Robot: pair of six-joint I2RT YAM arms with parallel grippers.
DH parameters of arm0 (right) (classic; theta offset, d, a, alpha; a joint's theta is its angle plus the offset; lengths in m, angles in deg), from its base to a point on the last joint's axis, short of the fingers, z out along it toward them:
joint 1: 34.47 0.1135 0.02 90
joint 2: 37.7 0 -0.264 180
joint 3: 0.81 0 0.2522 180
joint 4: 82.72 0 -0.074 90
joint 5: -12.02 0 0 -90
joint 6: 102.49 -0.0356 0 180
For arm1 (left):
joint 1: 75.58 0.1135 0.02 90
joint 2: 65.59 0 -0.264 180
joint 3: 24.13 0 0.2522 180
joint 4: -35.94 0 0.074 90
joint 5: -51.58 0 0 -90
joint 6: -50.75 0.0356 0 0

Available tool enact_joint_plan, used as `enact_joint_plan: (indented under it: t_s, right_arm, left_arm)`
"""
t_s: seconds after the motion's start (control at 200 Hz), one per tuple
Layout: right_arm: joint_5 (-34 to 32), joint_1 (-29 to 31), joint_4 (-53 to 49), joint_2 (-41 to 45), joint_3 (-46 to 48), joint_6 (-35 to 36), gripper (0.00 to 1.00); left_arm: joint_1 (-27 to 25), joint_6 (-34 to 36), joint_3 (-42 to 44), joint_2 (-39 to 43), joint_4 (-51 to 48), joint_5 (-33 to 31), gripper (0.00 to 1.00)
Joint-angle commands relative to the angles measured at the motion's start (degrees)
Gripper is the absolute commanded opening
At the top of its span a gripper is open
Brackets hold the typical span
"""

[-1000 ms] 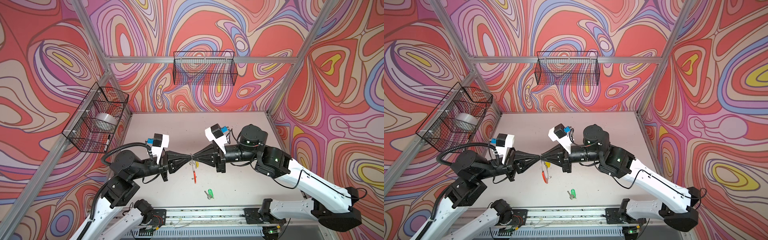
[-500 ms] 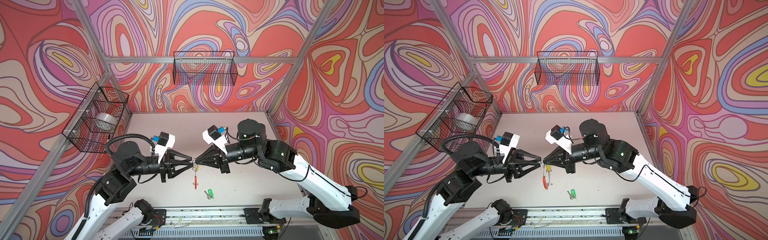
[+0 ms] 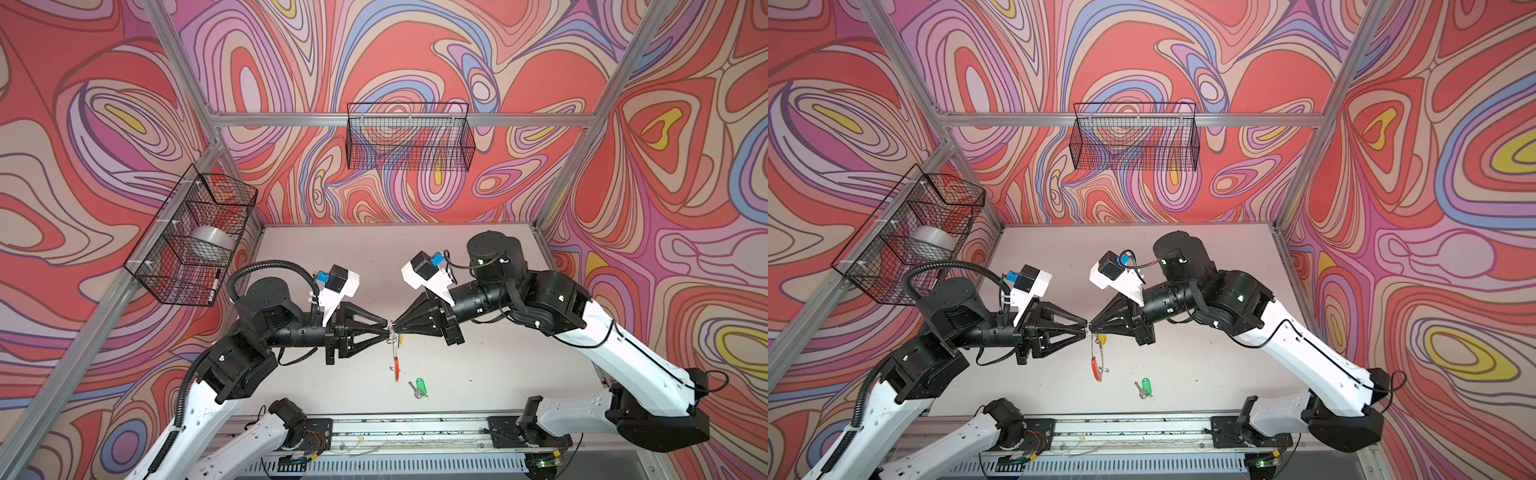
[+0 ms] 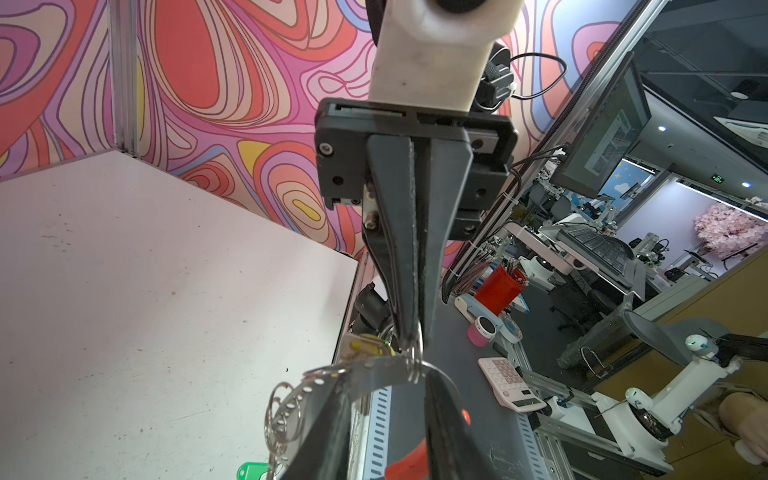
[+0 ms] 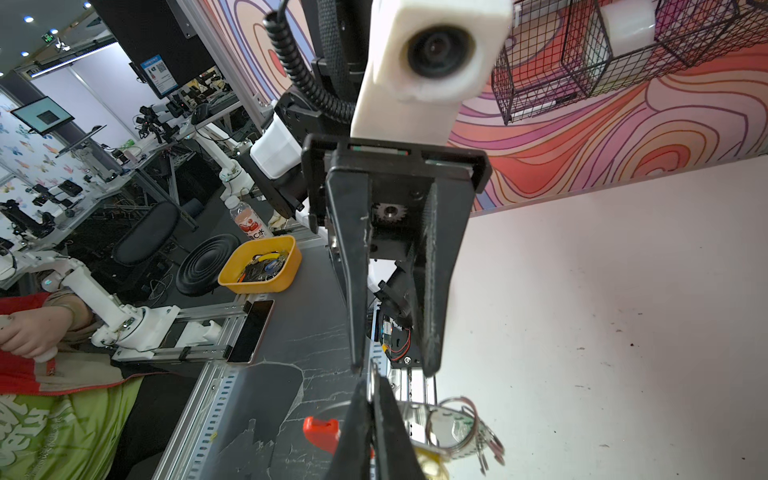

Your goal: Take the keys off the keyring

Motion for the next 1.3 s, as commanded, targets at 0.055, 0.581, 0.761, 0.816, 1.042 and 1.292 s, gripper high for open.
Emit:
enact_joint_plan:
  t_s: [0.055,0.581,0.761,0.816,1.042,1.292]
  right_arm:
    - [0.97,-0.23,0.62,-0.75,-1.35,0.65,0.00]
    - [-0.79,-0.28,3.87,-1.12,-1.35,-1.69,0.00]
    - [-0.25,-0.22,6.20,-1.17,-0.62,-2.76,0.00]
    - [-0.21,-0.28,7.63,-0.79,0.07,-3.33,0.00]
    - [-6.15,-0.23,14.01,3.99,4.99,-5.00,0.42]
    - [-17.46,-0.23,20.26,10.44,15.12,-5.09,0.53]
  left_arm:
    - [0.07,-1.36,-1.28,-0.43,3.32,2.81,0.24]
    - [0.07,-0.85,-0.95,-0.82,3.08,1.65,0.00]
    - [0.07,-0.94,0.44,0.66,5.20,-0.45,0.00]
    - [0.06,-1.71,1.37,1.18,6.83,-1.22,0.00]
    - [0.07,-3.19,5.03,4.23,14.58,-5.41,0.00]
    - [0.01,-7.28,10.69,6.96,27.91,-10.18,0.00]
